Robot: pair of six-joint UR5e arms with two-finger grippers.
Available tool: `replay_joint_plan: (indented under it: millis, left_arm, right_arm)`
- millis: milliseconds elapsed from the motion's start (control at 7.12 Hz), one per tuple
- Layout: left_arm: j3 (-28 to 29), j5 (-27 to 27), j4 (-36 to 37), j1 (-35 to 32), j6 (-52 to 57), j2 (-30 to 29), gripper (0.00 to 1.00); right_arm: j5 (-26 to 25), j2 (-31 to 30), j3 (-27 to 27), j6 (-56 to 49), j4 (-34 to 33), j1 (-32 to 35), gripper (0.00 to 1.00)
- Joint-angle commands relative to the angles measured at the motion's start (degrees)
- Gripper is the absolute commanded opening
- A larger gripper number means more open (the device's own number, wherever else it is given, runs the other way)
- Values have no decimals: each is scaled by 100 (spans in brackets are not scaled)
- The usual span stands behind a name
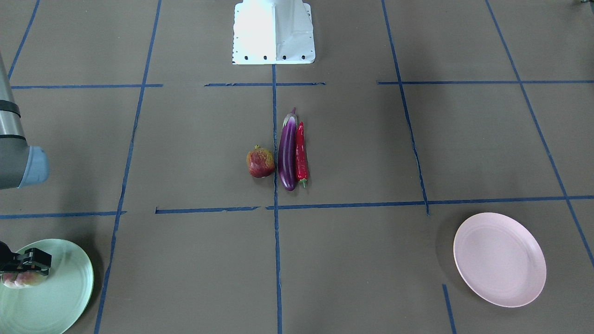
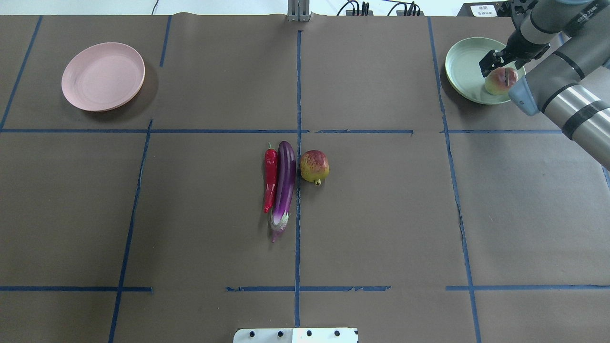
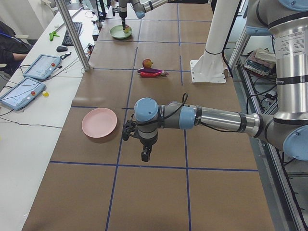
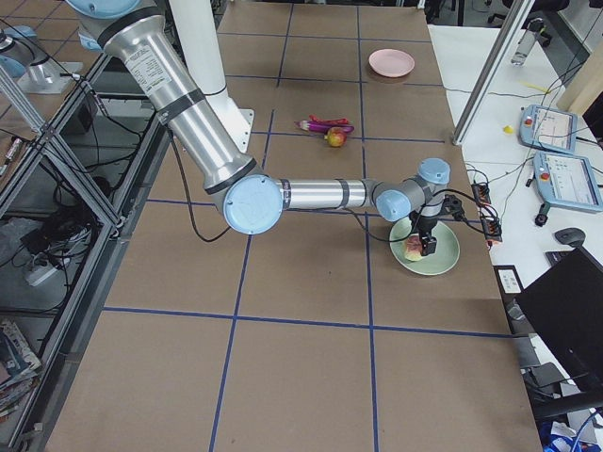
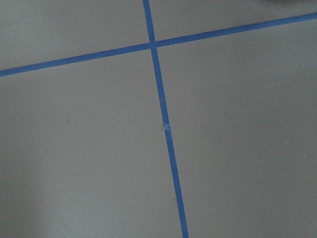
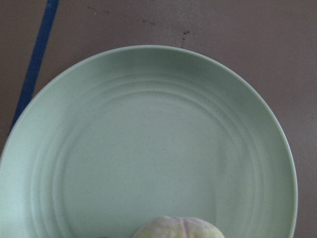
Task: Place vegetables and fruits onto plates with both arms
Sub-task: 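Open the right gripper to release the peach and withdraw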
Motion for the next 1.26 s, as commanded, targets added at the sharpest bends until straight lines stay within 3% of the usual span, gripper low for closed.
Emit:
replay_joint_plan:
  millis: [0,140,281,562,843,1124]
  left_arm:
    - [13,-5,-539,15,-30,-378,100]
    - [82,-5,-1039,15,-56,-633,100]
    - [109,-171,-1044,241,-196,-906,100]
    - [-48,-523,-1080,943,-2490,-1606,100]
    - [-302,-227,-1062,2215,-3943,-2337,100]
    - [-181,-120,-1009,3620,-5236,-3225,100]
  right_arm:
    - [295,5,168,361,-12,148,100]
    - [723,-39,291,292,-56,453,100]
    - [1023,-204,432,256,-82,735,100]
    - [1209,-705,809,-260,-100,1192,100]
    - [1430,-1301,1239,-910,-423,1545,100]
    - [1430,-1803,1636,-1787,-1038,1878,100]
